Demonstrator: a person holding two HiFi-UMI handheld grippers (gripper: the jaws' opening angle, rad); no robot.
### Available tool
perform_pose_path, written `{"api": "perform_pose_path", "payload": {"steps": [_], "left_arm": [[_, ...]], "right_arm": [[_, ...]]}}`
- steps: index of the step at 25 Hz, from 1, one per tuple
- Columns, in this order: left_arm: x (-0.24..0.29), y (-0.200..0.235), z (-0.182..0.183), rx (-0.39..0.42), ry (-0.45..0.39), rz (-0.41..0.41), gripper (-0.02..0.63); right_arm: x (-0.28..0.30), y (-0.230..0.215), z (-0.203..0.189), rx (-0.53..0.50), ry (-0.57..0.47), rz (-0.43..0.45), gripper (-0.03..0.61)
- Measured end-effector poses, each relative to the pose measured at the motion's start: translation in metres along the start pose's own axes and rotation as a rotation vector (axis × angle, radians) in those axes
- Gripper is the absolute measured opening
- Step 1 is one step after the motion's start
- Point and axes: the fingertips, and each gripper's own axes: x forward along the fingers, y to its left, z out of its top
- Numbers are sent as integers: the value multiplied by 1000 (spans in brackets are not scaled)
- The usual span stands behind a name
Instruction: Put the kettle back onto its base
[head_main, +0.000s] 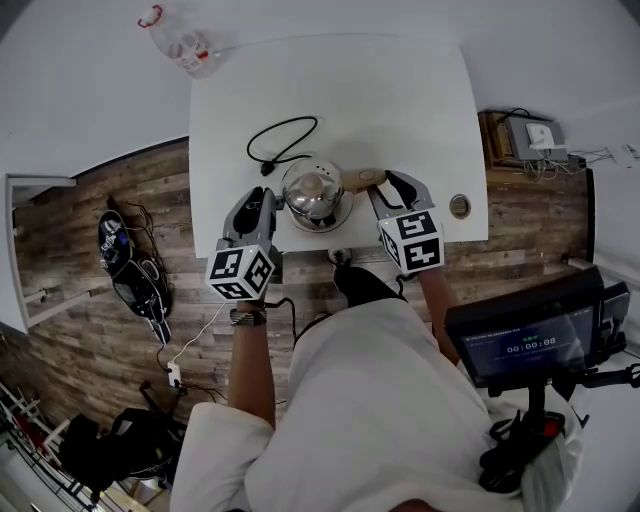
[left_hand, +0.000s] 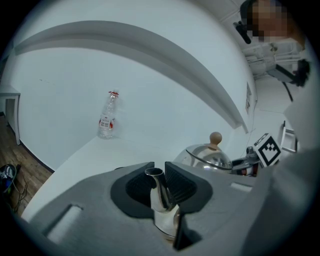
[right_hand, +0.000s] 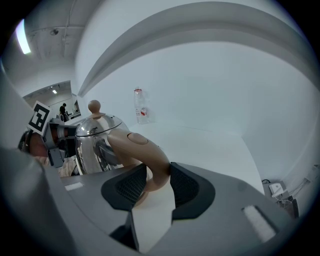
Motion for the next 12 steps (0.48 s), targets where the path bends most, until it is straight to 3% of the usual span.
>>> {"api": "perform_pose_path", "payload": {"steps": [12], "left_arm": [[-1,-4,-6,10,15,7,72]], "right_arm": [[-2,-2,-6,4,13,-6,152]]}}
